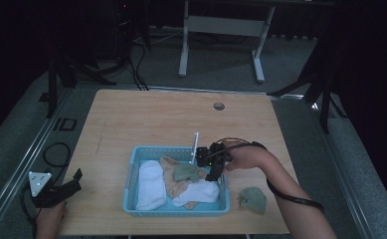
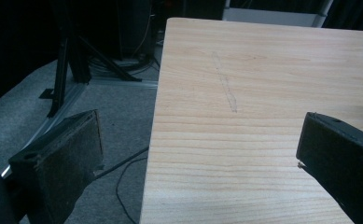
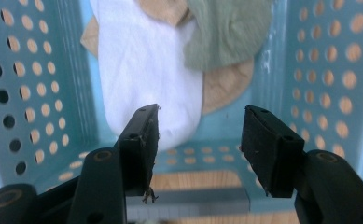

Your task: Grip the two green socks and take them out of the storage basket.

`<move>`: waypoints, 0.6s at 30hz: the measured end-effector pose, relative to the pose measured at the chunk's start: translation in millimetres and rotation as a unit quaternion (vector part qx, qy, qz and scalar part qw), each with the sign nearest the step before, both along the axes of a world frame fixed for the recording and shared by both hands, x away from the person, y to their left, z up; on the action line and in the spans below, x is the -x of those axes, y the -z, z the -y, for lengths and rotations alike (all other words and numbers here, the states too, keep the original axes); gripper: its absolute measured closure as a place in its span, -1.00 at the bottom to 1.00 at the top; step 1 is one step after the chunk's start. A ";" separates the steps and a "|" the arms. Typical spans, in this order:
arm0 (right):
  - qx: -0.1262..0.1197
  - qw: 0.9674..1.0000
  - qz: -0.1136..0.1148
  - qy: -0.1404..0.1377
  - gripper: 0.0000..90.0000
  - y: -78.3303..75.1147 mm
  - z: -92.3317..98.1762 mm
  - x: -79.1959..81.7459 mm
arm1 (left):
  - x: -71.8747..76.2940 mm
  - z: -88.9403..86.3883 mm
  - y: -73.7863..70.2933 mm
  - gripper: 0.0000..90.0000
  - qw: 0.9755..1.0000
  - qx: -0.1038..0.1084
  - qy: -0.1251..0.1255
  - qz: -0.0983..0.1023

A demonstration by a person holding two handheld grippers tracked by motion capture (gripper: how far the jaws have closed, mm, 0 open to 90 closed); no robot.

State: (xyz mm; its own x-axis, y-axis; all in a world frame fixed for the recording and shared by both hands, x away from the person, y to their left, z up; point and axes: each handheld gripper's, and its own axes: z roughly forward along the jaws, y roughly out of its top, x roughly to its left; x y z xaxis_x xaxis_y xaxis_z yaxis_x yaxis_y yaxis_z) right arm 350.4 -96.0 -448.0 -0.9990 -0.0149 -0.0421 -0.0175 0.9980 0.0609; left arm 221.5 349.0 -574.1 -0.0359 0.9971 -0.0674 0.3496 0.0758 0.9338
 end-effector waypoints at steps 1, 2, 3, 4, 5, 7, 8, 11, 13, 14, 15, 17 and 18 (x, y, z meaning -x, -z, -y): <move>0.002 1.000 -0.001 -0.001 0.03 1.4 -3.1 0.4 | -0.1 0.1 0.0 -0.98 1.000 0.000 0.000 0.000; 0.002 1.000 -0.001 -0.005 0.03 2.6 -6.3 0.4 | -0.1 0.1 0.0 -0.98 1.000 0.001 0.000 0.001; 0.001 1.000 -0.002 -0.007 0.04 3.9 -9.4 0.5 | 0.0 0.1 0.0 -0.98 1.000 0.000 0.000 0.001; 0.001 1.000 -0.002 -0.011 0.04 4.9 -12.5 0.4 | 0.0 0.0 0.1 -0.98 1.000 0.001 0.000 0.001; 0.000 1.000 0.000 -0.014 0.05 6.1 -15.4 0.2 | 0.0 0.0 0.1 -0.98 1.000 0.001 0.001 0.001; -0.002 1.000 -0.001 -0.016 0.05 8.0 -20.9 -0.8 | -0.1 -0.1 0.1 -0.98 1.000 0.002 0.001 0.001; -0.002 1.000 0.000 -0.018 0.06 9.0 -23.5 -1.1 | -0.1 -0.1 0.1 -0.98 1.000 0.002 0.001 0.001; -0.004 1.000 -0.003 -0.021 0.07 13.6 -29.8 -3.3 | 0.1 -0.3 0.1 -0.98 1.000 0.002 0.001 0.002; -0.001 1.000 -0.004 -0.022 0.09 17.8 -33.7 -4.4 | 0.1 -0.4 0.1 -0.98 1.000 0.002 0.002 0.002; -0.001 1.000 -0.004 -0.022 0.09 17.8 -33.7 -4.4 | 0.1 -0.4 0.1 -0.98 1.000 0.002 0.002 0.002; 0.001 1.000 -0.006 -0.022 0.09 20.0 -35.5 -4.8 | 0.0 -0.3 0.1 -0.98 1.000 0.002 0.002 0.002; 0.007 1.000 -0.005 -0.025 0.12 27.1 -40.4 -6.1 | 0.0 -0.3 0.1 -0.98 1.000 0.002 0.002 0.002; 0.009 1.000 -0.005 -0.027 0.13 29.5 -41.8 -7.1 | 0.0 -0.2 0.1 -0.98 1.000 0.002 0.002 0.002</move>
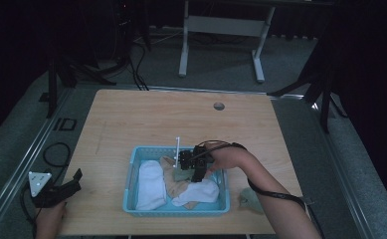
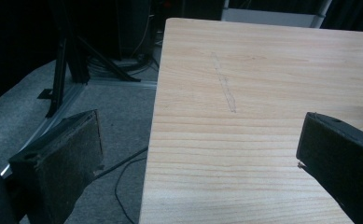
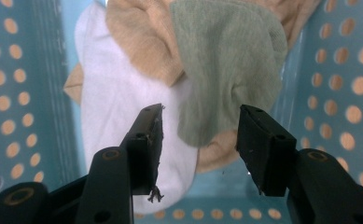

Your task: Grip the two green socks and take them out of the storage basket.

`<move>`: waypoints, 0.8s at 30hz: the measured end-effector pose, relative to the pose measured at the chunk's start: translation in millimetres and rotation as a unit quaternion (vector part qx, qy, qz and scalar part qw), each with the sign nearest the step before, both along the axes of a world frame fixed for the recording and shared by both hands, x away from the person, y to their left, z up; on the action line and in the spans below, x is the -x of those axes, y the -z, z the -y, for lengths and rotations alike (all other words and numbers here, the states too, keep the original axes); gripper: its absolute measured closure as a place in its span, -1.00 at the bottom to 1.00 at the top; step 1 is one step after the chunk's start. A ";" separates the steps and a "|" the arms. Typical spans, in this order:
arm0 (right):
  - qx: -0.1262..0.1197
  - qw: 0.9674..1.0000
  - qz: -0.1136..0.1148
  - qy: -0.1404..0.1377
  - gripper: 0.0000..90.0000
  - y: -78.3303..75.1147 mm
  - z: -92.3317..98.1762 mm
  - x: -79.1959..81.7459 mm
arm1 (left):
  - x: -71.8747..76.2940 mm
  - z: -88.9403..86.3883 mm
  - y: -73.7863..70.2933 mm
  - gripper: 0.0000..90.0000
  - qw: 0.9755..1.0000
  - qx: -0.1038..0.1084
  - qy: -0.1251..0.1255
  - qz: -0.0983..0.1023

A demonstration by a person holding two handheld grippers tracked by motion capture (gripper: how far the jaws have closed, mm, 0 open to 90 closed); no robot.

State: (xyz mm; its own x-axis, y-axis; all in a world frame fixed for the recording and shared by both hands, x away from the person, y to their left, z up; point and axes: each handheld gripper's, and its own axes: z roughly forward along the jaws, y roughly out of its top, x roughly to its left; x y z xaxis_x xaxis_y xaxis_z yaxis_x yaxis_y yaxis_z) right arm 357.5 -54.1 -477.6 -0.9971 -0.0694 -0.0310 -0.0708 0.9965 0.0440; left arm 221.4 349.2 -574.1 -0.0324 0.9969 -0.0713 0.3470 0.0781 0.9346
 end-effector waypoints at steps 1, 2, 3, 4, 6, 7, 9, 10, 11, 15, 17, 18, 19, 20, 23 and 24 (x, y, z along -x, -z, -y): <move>0.004 1.000 0.000 0.001 0.14 2.1 -1.4 -0.7 | 0.0 0.0 0.0 -0.98 1.000 0.000 0.000 0.000; 0.006 1.000 0.001 -0.001 0.17 4.4 -2.5 -1.6 | 0.0 0.0 0.0 -0.98 1.000 0.000 0.000 0.000; 0.008 1.000 0.000 0.001 0.18 7.2 -3.8 -2.3 | 0.0 0.0 0.0 -0.98 1.000 0.000 0.000 0.000; 0.010 1.000 0.000 0.000 0.18 9.1 -4.6 -2.9 | 0.0 -0.1 0.0 -0.98 1.000 0.000 0.000 0.000; 0.016 1.000 0.000 0.000 0.18 14.1 -6.5 -4.0 | -0.1 -0.1 0.0 -0.98 1.000 0.001 0.000 0.000; 0.019 1.000 -0.001 0.001 0.19 16.7 -7.5 -4.7 | 0.0 -0.1 0.0 -0.98 1.000 0.001 0.001 0.000; 0.021 1.000 -0.004 0.002 0.24 22.3 -9.4 -5.6 | -0.1 -0.1 0.0 -0.98 1.000 0.001 0.000 0.000; 0.025 1.000 -0.003 0.002 0.27 24.6 -10.3 -6.0 | -0.1 -0.2 0.0 -0.98 1.000 0.001 0.001 0.000; 0.026 1.000 -0.001 0.004 0.31 26.5 -11.2 -6.3 | -0.1 -0.3 0.0 -0.98 1.000 0.001 0.001 0.000; 0.026 1.000 0.007 0.008 0.58 27.7 -12.8 -6.6 | -0.2 -0.4 0.1 -0.98 1.000 0.001 0.001 0.000; 0.026 1.000 0.006 0.008 0.76 25.2 -12.5 -6.5 | -0.2 -0.4 0.0 -0.98 1.000 0.001 0.001 0.000; 0.022 1.000 0.007 0.004 0.80 23.6 -12.0 -6.2 | -0.2 -0.4 0.1 -0.98 1.000 0.001 0.000 0.000; 0.022 1.000 0.008 0.003 0.82 21.7 -11.8 -6.1 | -0.2 -0.3 0.0 -0.98 1.000 0.001 0.000 0.000; 0.022 1.000 0.008 0.003 0.82 21.7 -11.8 -6.1 | -0.2 -0.3 0.0 -0.99 1.000 0.001 0.000 0.000; 0.016 1.000 0.014 0.001 0.85 11.8 -10.0 -4.4 | -0.2 -0.2 0.0 -0.98 1.000 0.000 0.000 -0.001; 0.017 1.000 0.014 0.001 0.85 9.8 -9.6 -4.1 | -0.2 -0.2 0.0 -0.98 1.000 0.000 -0.001 -0.002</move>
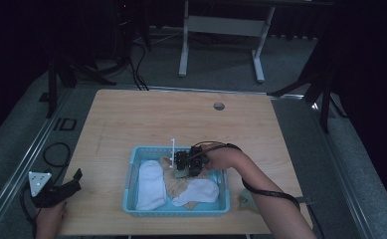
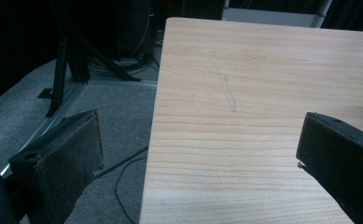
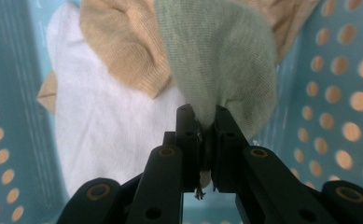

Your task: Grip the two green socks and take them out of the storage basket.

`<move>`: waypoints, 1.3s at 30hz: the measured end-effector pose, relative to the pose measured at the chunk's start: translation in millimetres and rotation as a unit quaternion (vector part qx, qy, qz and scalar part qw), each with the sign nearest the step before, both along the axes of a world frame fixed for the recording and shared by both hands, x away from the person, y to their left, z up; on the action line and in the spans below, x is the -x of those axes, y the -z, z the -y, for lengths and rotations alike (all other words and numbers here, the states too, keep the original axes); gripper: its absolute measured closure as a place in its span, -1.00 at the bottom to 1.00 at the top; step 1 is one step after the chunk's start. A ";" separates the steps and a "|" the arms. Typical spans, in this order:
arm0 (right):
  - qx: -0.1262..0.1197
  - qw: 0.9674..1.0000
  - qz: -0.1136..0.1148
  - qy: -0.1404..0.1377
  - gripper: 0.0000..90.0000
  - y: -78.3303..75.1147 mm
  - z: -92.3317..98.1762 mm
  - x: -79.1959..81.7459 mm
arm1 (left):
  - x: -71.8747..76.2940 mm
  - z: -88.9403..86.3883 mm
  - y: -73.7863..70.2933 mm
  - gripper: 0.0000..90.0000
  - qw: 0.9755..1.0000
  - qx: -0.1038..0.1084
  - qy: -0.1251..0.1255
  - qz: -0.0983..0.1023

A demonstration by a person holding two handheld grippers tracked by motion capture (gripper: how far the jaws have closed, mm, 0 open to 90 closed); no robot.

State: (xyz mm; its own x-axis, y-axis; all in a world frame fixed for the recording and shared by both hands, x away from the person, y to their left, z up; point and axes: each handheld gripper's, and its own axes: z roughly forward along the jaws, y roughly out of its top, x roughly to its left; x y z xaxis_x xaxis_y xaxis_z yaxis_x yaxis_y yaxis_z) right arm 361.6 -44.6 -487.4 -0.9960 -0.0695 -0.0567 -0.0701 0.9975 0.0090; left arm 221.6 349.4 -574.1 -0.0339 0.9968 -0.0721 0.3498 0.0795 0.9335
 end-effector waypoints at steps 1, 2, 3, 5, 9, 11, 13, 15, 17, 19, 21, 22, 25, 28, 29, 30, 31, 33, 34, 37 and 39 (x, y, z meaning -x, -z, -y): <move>-0.001 1.000 0.002 0.002 0.85 -2.4 0.5 0.7 | 0.0 -0.1 0.0 -0.98 1.000 0.000 0.000 -0.001; -0.001 1.000 0.002 0.002 0.85 -2.4 0.5 0.7 | 0.0 -0.1 0.0 -0.98 1.000 0.000 0.000 -0.001; -0.002 1.000 0.003 0.004 0.85 -4.8 1.1 1.2 | 0.1 0.0 0.0 -0.98 1.000 0.000 0.000 0.000; -0.003 1.000 0.008 0.002 0.85 -12.4 3.2 3.0 | 0.0 0.0 0.0 -0.98 1.000 0.000 0.000 -0.001; -0.010 1.000 0.014 0.000 0.85 -21.5 5.8 5.5 | -0.1 0.0 0.0 -0.98 1.000 0.000 0.000 -0.001; -0.014 1.000 0.018 -0.004 0.85 -32.2 9.0 8.4 | 0.0 0.2 -0.1 -0.98 1.000 -0.001 -0.001 -0.001; -0.015 1.000 0.022 -0.007 0.86 -40.5 11.8 10.8 | -0.1 0.0 0.0 -0.98 1.000 0.000 -0.001 -0.001; -0.017 0.999 0.026 -0.008 0.86 -48.6 14.8 13.2 | -0.2 -0.1 0.0 -0.98 1.000 0.000 -0.001 -0.002; -0.022 0.999 0.029 -0.008 0.86 -57.7 18.3 15.2 | -0.3 -0.2 -0.1 -0.98 1.000 -0.001 -0.001 -0.002; -0.027 0.999 0.035 -0.010 0.86 -67.6 22.1 17.0 | -0.4 0.0 0.0 -0.98 1.000 -0.001 -0.002 -0.001; -0.033 0.999 0.038 -0.009 0.86 -77.5 26.1 18.9 | -0.5 0.1 -0.1 -0.98 1.000 -0.001 -0.002 -0.001; -0.037 0.999 0.040 -0.009 0.86 -82.4 28.2 19.6 | -0.4 0.1 -0.1 -0.98 1.000 -0.001 -0.002 -0.001; -0.045 0.998 0.045 -0.008 0.86 -94.5 34.6 21.4 | -0.4 0.0 -0.1 -0.98 1.000 -0.001 -0.002 -0.001; -0.050 0.998 0.050 -0.003 0.86 -102.6 41.3 21.8 | -0.5 0.2 -0.1 -0.98 1.000 -0.001 -0.003 -0.001; -0.050 0.997 0.051 -0.001 0.86 -104.7 43.9 22.1 | -0.5 0.0 -0.1 -0.98 1.000 -0.001 -0.003 -0.002; -0.051 0.997 0.053 -0.001 0.86 -106.2 45.9 21.9 | -0.5 -0.1 -0.1 -0.98 1.000 -0.001 -0.002 -0.002; -0.051 0.997 0.053 0.002 0.86 -108.0 48.7 22.1 | -0.5 -0.1 -0.1 -0.98 1.000 0.000 -0.002 -0.002; -0.052 0.997 0.054 0.005 0.86 -111.2 55.8 21.9 | -0.6 -0.1 -0.2 -0.98 1.000 0.000 -0.002 -0.003; -0.054 0.997 0.053 0.009 0.86 -112.7 58.9 21.5 | -0.6 -0.1 -0.2 -0.98 1.000 0.000 -0.002 -0.003; -0.057 0.997 0.056 0.017 0.86 -115.8 68.0 20.5 | -0.6 0.0 -0.1 -0.98 1.000 0.000 -0.003 -0.003; -0.057 0.996 0.059 0.021 0.86 -117.0 73.4 20.0 | -0.5 0.0 -0.1 -0.98 1.000 -0.001 -0.003 -0.002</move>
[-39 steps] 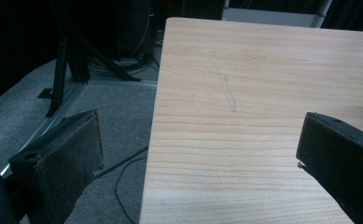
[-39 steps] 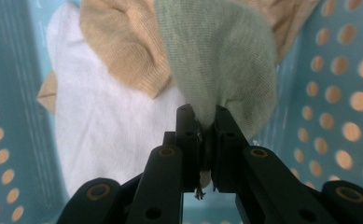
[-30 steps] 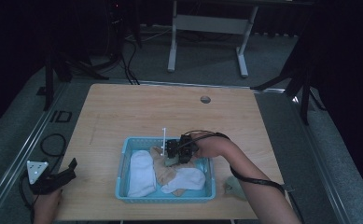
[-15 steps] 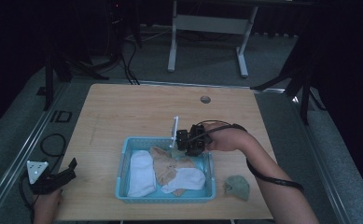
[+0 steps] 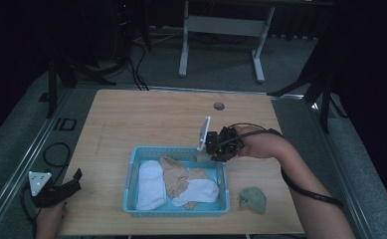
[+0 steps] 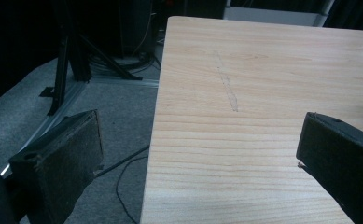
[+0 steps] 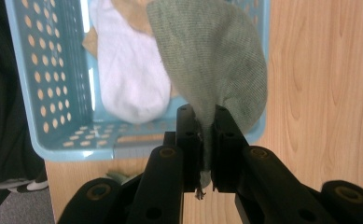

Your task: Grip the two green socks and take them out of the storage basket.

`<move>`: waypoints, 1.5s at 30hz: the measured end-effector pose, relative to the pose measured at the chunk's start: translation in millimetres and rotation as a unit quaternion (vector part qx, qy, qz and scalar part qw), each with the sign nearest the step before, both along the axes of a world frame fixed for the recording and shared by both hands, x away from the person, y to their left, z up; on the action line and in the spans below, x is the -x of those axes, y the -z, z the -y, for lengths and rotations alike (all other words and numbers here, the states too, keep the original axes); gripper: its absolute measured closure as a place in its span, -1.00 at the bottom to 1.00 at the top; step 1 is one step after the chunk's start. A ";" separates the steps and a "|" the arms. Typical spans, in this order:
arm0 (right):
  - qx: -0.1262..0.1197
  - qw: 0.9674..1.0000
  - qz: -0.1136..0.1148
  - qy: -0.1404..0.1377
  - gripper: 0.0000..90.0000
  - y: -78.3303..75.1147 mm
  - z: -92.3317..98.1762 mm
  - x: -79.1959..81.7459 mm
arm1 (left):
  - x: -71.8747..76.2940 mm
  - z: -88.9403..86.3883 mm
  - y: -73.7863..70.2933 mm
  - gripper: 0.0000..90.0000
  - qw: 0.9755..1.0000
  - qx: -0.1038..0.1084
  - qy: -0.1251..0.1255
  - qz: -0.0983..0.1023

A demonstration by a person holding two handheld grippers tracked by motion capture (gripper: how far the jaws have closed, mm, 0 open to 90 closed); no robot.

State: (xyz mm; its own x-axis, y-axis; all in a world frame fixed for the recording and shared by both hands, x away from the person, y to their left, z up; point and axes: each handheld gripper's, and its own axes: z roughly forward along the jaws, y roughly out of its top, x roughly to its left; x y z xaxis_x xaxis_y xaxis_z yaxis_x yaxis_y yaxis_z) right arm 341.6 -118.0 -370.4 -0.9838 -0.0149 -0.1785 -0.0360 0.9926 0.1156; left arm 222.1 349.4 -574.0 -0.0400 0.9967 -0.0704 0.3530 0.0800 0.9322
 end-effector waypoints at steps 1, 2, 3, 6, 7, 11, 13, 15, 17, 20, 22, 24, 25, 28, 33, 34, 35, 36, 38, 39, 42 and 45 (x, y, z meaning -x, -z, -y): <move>0.000 1.000 0.000 0.004 0.86 -0.7 3.2 -0.3 | -0.1 0.1 0.0 -0.98 1.000 0.000 0.000 0.000; -0.001 1.000 0.001 0.008 0.86 -1.5 7.4 -1.1 | -0.1 0.0 0.0 -0.98 1.000 0.000 0.000 0.000; -0.001 1.000 0.003 0.011 0.86 -2.1 10.9 -1.5 | -0.1 0.1 0.0 -0.98 1.000 0.000 0.000 0.000; -0.005 1.000 0.003 0.021 0.86 -3.4 22.9 -3.6 | -0.1 0.0 0.0 -0.98 1.000 0.000 0.000 0.000; -0.005 1.000 0.003 0.025 0.86 -3.6 27.5 -4.5 | -0.1 0.0 0.0 -0.98 1.000 0.000 0.000 0.000; -0.009 0.999 0.002 0.043 0.86 -2.6 44.9 -6.9 | 0.1 0.2 0.1 -0.98 1.000 0.000 0.000 0.001; -0.011 0.999 0.002 0.046 0.86 -2.0 51.3 -7.4 | 0.3 0.3 0.0 -0.98 1.000 -0.001 -0.001 0.001; -0.015 0.998 0.001 0.054 0.86 -0.7 59.3 -8.3 | 0.6 0.2 0.0 -0.98 1.000 -0.002 0.000 0.001; -0.016 0.998 0.001 0.061 0.86 0.8 67.2 -10.1 | 0.6 0.4 0.0 -0.98 1.000 -0.001 0.000 0.001; -0.016 0.997 -0.002 0.074 0.86 3.5 79.9 -12.2 | 0.5 0.3 0.0 -0.98 1.000 0.000 0.000 0.001; -0.014 0.996 -0.004 0.083 0.86 5.8 88.5 -13.3 | 0.5 0.4 0.0 -0.98 1.000 -0.001 0.000 0.001; -0.012 0.996 -0.004 0.090 0.86 8.3 96.2 -14.6 | 0.6 0.5 0.0 -0.98 1.000 -0.001 0.001 0.001; -0.012 0.996 -0.005 0.094 0.86 9.7 99.6 -15.4 | 0.7 0.4 0.0 -0.98 1.000 -0.002 0.000 0.002; -0.011 0.994 -0.005 0.105 0.86 15.4 107.2 -18.8 | 0.6 0.5 0.0 -0.98 1.000 -0.001 0.000 0.001; -0.007 0.993 -0.017 0.116 0.86 32.1 113.4 -28.5 | 0.3 0.5 0.0 -0.98 1.000 -0.001 -0.001 0.000; -0.006 0.993 -0.020 0.119 0.85 36.3 113.7 -30.8 | 0.3 0.5 0.0 -0.98 1.000 -0.001 -0.001 0.000; -0.005 0.992 -0.024 0.121 0.86 40.4 113.8 -33.1 | 0.4 0.5 0.0 -0.98 1.000 -0.001 -0.001 0.000; -0.003 0.992 -0.026 0.122 0.85 44.7 113.7 -35.2 | 0.5 0.5 0.0 -0.98 1.000 -0.001 -0.001 0.000; 0.001 0.992 -0.028 0.122 0.86 52.2 113.2 -39.5 | 0.6 0.6 0.0 -0.98 1.000 -0.001 -0.001 0.000; 0.003 0.992 -0.027 0.122 0.85 55.9 112.8 -41.7 | 0.6 0.6 0.0 -0.98 1.000 -0.001 -0.001 0.000; 0.003 0.992 -0.031 0.123 0.85 62.3 112.2 -45.4 | 0.4 0.4 0.0 -0.98 1.000 0.000 0.000 0.000; 0.007 0.992 -0.034 0.123 0.85 75.4 111.3 -51.5 | 0.5 0.4 0.0 -0.98 1.000 0.000 0.000 0.000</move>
State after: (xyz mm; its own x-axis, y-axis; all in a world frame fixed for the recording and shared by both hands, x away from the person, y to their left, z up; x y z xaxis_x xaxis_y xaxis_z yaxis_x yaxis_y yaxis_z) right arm 393.2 -229.3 -445.7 -0.9677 0.2254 -0.1133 0.2151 0.9718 0.0962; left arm 221.6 349.0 -574.0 -0.0392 0.9968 -0.0695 0.3523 0.0789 0.9325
